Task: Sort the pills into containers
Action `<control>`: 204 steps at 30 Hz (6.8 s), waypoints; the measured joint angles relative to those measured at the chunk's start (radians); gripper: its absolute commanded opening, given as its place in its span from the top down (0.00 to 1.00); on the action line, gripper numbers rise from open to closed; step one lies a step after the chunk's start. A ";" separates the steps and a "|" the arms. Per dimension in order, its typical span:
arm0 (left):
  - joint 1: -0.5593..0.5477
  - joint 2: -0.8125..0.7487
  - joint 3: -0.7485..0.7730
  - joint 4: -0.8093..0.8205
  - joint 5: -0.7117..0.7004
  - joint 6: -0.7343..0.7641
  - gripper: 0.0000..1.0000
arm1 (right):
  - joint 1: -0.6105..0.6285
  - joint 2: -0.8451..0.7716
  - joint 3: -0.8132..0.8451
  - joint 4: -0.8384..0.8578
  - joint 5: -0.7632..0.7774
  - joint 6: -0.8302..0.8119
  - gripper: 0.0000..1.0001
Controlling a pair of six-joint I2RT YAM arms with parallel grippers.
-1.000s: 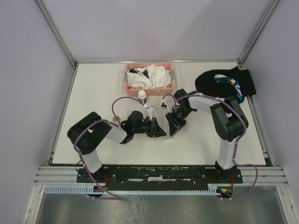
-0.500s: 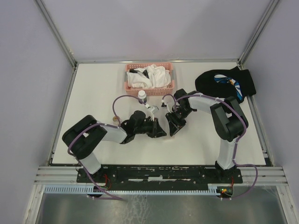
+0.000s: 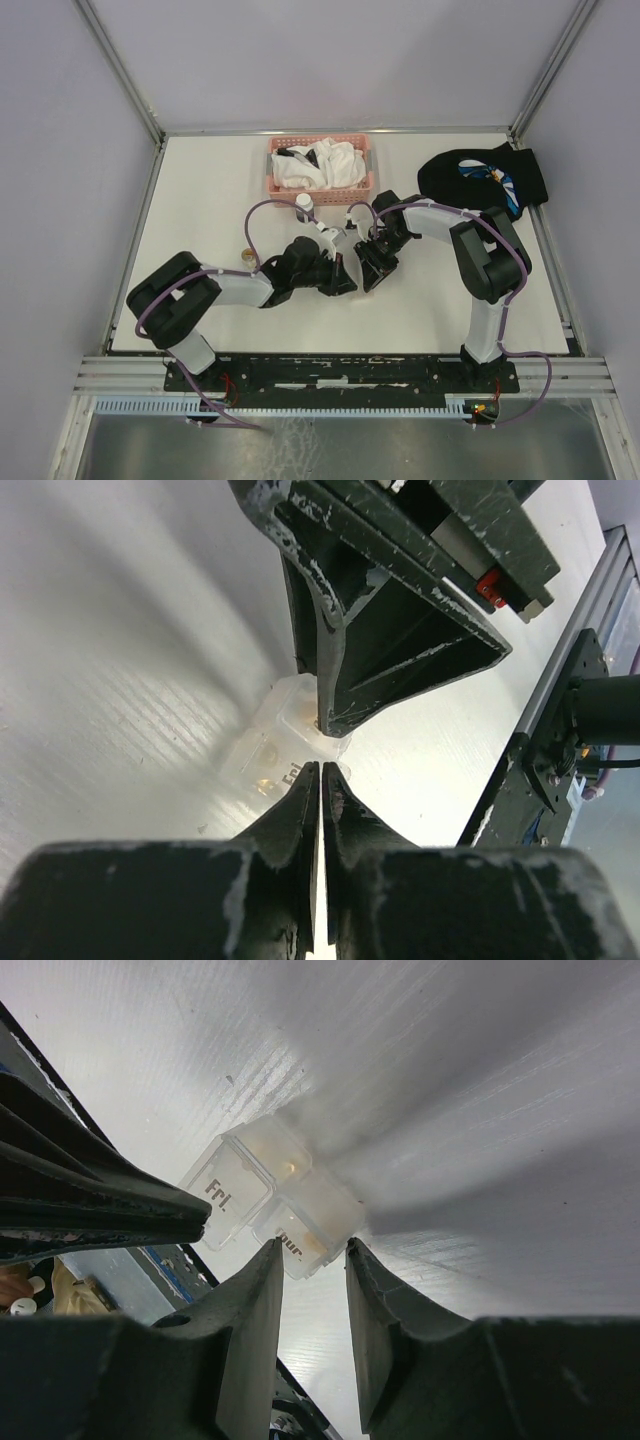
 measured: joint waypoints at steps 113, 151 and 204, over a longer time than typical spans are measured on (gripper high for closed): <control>-0.045 -0.644 -0.031 -0.278 -0.325 0.106 0.03 | -0.176 -0.512 0.001 -0.022 -0.047 -0.151 0.23; -0.020 -0.941 0.497 -0.711 -0.334 0.126 0.01 | -0.282 -1.015 0.484 -0.033 0.238 0.248 0.01; -0.020 -0.957 0.468 -0.737 -0.337 0.153 0.01 | -0.282 -1.020 0.530 -0.113 0.382 0.252 0.01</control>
